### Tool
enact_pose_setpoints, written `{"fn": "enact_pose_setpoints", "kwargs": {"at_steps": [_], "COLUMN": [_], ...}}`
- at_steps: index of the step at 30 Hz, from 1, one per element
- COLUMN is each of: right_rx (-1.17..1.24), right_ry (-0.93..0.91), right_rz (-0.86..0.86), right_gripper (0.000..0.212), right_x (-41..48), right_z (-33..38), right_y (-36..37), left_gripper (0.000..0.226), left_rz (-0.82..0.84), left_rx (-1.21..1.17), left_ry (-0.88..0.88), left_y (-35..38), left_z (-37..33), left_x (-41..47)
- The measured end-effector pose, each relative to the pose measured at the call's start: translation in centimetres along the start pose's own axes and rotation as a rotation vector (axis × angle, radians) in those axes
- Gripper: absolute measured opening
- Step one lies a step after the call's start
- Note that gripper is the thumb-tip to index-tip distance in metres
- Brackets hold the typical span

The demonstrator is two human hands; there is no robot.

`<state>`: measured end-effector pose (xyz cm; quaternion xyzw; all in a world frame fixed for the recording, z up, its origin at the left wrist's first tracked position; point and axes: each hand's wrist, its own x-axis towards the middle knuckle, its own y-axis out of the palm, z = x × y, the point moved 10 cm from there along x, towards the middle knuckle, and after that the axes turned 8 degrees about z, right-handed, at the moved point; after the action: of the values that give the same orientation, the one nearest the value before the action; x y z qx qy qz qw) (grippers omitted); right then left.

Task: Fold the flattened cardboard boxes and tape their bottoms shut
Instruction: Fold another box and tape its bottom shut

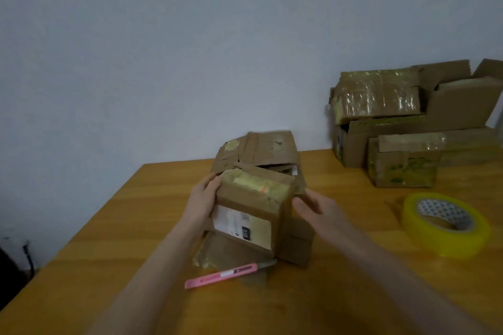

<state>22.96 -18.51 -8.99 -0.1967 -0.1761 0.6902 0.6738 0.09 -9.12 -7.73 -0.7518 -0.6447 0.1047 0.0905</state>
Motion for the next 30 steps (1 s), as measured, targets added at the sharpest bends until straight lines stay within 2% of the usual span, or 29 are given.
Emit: {"fn": "enact_pose_setpoints", "kwargs": {"at_steps": [2, 5, 9, 11, 14, 19, 23, 26, 28, 30], "right_rx": [0.081, 0.133, 0.155, 0.154, 0.118, 0.057, 0.117, 0.08, 0.068, 0.131], "right_ry": [-0.019, -0.001, 0.145, 0.164, 0.155, 0.291, 0.213, 0.245, 0.257, 0.219], "right_rz": [-0.087, -0.192, -0.189, -0.197, -0.223, -0.085, -0.109, -0.093, -0.102, -0.132], "right_gripper": [0.038, 0.033, 0.032, 0.03, 0.037, 0.052, 0.041, 0.043, 0.036, 0.026], "right_x": [0.9, 1.8, 2.3, 2.3, 2.9, 3.5, 3.7, 3.3, 2.8, 2.1], "right_z": [1.2, 1.0, -2.6, -3.6, -4.2, -5.6, -4.8, -4.9, -4.7, -3.9], "right_y": [-1.0, -4.2, -5.6, -5.5, -5.4, -5.4, -5.4, -5.5, -6.2, -7.5], "left_gripper": [0.044, 0.053, 0.053, 0.046, 0.036, 0.042, 0.04, 0.041, 0.042, 0.042], "left_rz": [0.046, 0.084, 0.118, 0.102, 0.116, 0.146, 0.127, 0.152, 0.157, 0.133], "left_rx": [0.001, 0.007, 0.173, 0.24, 0.225, 0.214, 0.214, 0.237, 0.238, 0.2], "left_ry": [0.037, 0.043, 0.056, 0.091, 0.1, 0.079, 0.121, 0.036, 0.003, 0.047], "left_y": [2.3, 6.0, 9.9, 10.4, 10.3, 10.5, 10.6, 10.3, 10.2, 10.1], "left_z": [-0.8, -1.3, -1.8, -2.0, -1.4, -1.5, -1.8, -1.3, -1.7, -3.4], "left_x": [-0.4, -0.9, -0.6, -0.6, -0.6, -0.9, -0.9, -0.6, -0.9, -1.8]}}
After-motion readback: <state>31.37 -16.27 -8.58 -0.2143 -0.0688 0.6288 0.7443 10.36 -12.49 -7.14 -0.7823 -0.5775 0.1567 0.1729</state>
